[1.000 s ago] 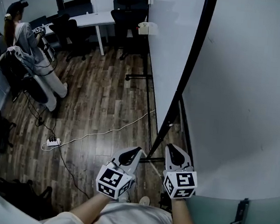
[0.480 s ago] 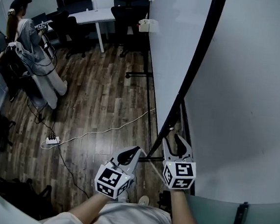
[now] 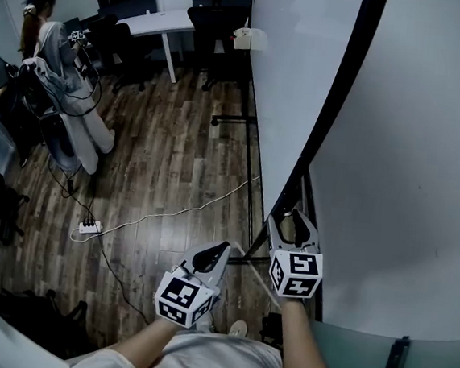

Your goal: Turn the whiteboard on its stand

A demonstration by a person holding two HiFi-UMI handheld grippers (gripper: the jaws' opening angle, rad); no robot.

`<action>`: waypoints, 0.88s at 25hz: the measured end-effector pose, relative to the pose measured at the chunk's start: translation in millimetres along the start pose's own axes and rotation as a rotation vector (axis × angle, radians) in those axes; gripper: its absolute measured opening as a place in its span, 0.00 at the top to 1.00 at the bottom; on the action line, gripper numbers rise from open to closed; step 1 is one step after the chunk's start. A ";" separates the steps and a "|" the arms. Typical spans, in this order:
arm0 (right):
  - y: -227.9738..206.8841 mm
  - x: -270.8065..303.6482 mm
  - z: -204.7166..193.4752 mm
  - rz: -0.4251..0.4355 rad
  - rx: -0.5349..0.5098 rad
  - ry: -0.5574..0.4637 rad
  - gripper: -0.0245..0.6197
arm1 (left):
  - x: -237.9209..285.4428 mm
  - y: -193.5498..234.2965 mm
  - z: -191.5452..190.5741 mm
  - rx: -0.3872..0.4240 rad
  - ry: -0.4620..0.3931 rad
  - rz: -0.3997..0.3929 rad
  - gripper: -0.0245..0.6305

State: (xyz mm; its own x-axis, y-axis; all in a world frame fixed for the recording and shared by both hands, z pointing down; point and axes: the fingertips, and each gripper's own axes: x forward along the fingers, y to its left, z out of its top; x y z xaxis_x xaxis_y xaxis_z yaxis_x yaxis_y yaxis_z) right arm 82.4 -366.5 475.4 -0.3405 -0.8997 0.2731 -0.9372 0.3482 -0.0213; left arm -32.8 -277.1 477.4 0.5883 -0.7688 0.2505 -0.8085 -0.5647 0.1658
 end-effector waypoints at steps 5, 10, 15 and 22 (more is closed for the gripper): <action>0.5 12.1 0.9 -0.001 -0.007 0.004 0.65 | -3.2 5.7 -3.1 -0.004 0.003 0.011 0.95; -0.3 22.1 -2.8 -0.001 -0.004 0.015 0.65 | -4.7 8.6 -6.1 -0.004 0.007 0.018 0.95; -1.8 30.9 -2.1 -0.009 -0.003 0.030 0.65 | -5.3 11.0 -4.3 -0.005 0.013 0.019 0.95; 0.5 30.5 -11.0 -0.013 0.003 0.041 0.65 | -11.2 9.8 -11.7 -0.008 0.014 0.018 0.95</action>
State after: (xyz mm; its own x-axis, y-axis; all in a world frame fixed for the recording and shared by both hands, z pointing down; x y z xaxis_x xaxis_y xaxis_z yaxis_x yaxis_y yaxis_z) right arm 72.4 -390.8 494.3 -0.3251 -0.8925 0.3125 -0.9417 0.3359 -0.0204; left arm -47.5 -270.5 487.4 0.5739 -0.7743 0.2666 -0.8188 -0.5487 0.1690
